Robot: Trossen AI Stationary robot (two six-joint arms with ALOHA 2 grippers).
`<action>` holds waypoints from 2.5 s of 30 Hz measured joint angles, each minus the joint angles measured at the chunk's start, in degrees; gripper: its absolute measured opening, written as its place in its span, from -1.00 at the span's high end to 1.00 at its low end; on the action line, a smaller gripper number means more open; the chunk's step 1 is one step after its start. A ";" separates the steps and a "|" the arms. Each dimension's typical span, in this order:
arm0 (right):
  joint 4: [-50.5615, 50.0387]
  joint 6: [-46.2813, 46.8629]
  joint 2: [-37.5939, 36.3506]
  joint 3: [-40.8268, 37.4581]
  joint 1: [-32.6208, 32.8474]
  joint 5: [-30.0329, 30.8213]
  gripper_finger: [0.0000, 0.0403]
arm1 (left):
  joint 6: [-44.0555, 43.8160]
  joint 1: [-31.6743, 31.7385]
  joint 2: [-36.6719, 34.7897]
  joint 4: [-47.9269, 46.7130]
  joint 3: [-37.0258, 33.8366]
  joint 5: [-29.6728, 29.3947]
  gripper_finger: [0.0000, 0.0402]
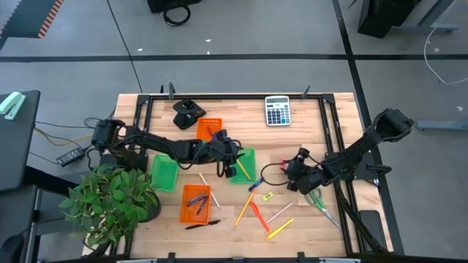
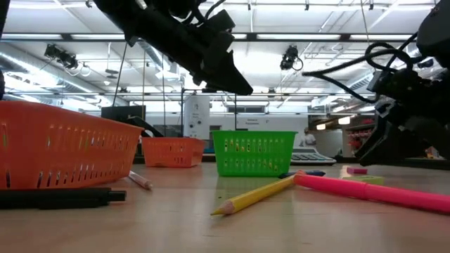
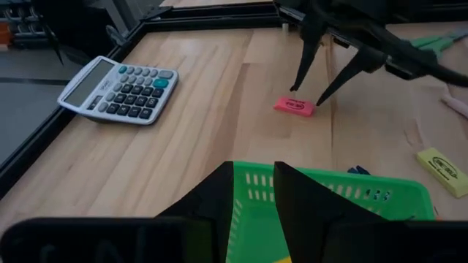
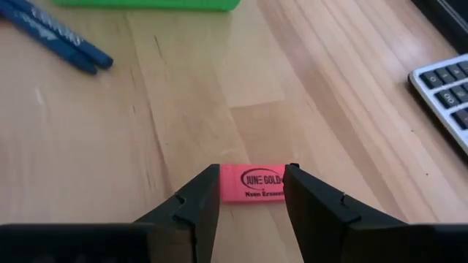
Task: Sort crayons/erasers/pens/pencils in bins
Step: Put the pink eraser into the top orange basket
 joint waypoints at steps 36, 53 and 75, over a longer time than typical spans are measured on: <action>6.17 2.31 12.47 -0.17 0.15 3.16 0.50 | -1.49 1.06 0.02 -0.62 0.00 0.00 0.47; -0.60 -5.00 8.14 2.83 -0.22 5.03 0.85 | -1.46 0.44 0.02 -0.57 0.00 -0.02 0.47; -6.41 -19.06 -2.31 18.85 -2.39 9.89 0.98 | 0.91 -1.02 -0.28 -5.47 0.00 -1.28 0.47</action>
